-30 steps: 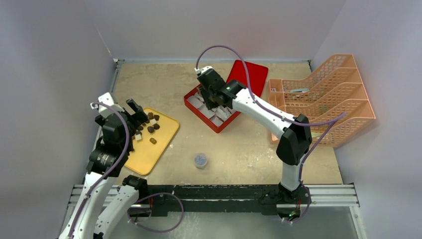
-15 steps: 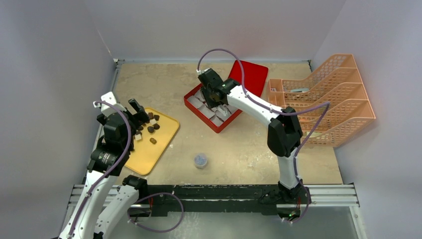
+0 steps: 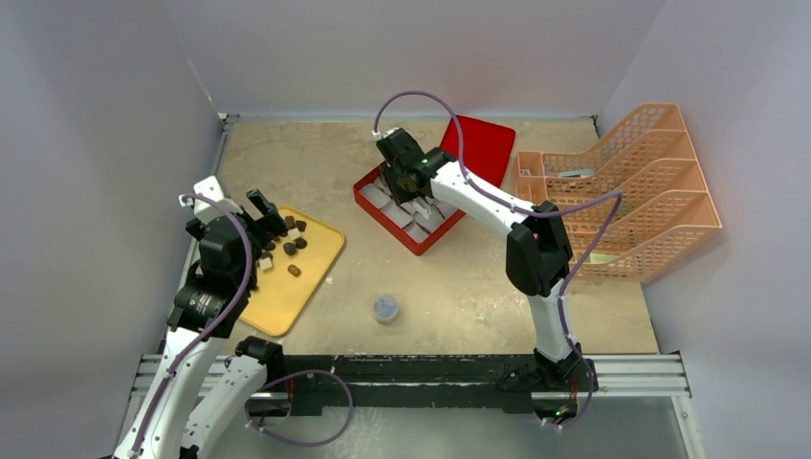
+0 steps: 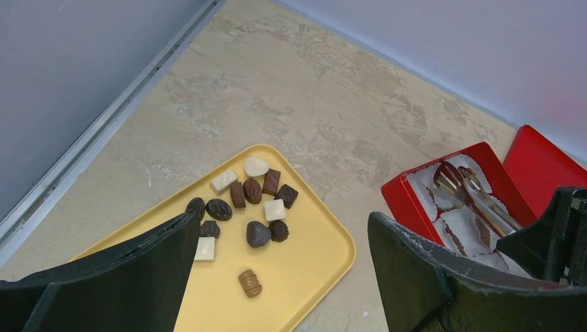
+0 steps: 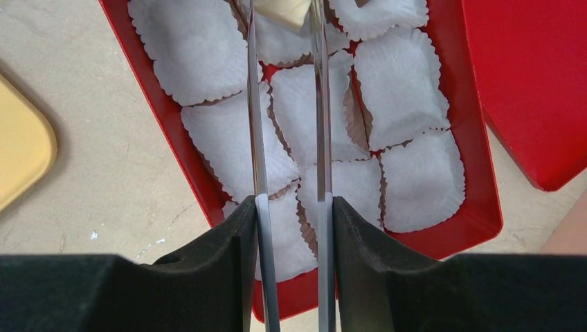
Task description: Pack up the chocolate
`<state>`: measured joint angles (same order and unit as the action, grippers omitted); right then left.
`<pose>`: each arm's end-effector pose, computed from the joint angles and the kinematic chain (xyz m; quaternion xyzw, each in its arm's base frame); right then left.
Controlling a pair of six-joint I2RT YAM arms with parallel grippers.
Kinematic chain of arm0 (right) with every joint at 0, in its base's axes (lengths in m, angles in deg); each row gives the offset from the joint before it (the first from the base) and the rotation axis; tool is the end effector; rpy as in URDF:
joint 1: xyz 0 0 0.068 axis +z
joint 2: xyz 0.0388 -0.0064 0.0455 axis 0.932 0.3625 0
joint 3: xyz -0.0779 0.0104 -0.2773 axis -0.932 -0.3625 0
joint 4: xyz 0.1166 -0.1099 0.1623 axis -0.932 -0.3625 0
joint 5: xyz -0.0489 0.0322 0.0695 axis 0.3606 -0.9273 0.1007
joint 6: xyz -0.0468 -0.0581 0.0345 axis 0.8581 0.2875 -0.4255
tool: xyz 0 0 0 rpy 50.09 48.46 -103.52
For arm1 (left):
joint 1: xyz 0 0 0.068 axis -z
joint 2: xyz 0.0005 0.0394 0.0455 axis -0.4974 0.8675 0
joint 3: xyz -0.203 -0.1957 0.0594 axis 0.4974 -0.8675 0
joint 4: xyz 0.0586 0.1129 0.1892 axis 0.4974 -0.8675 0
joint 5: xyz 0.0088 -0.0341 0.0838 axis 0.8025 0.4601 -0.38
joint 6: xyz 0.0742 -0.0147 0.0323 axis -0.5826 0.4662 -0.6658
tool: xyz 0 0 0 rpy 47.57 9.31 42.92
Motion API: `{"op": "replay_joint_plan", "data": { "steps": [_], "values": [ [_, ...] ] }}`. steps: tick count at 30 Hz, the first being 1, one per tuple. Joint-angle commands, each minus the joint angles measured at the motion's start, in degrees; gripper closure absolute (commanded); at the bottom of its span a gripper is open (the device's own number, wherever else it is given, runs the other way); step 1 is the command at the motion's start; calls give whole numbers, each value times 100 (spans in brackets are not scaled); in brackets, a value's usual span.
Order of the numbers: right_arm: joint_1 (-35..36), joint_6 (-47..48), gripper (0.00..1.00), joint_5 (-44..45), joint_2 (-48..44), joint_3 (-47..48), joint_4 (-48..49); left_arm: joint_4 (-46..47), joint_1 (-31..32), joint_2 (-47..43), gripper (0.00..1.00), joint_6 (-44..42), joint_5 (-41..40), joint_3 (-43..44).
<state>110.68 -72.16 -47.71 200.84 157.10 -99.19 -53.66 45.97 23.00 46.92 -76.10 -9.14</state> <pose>0.3620 0.2970 0.2720 -0.2017 0.9000 0.0346 0.3849 0.1169 0.0058 0.3364 -0.2474 0.7554 -0.0086 0.6067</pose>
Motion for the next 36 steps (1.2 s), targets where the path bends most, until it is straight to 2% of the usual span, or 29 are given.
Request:
{"op": "replay_joint_plan", "data": {
  "steps": [1,19,27,36],
  "values": [
    [-27,92,66,35,56,372,214,278,-15,-42,9,-118,16,4],
    [-27,75,54,214,-41,396,5,261,-15,-74,10,-100,-1,5],
    [-27,72,52,188,-215,387,-68,233,-15,-81,9,-69,17,26],
    [-19,77,56,341,-597,365,-179,184,-15,-94,10,0,32,139]
  ]
}}
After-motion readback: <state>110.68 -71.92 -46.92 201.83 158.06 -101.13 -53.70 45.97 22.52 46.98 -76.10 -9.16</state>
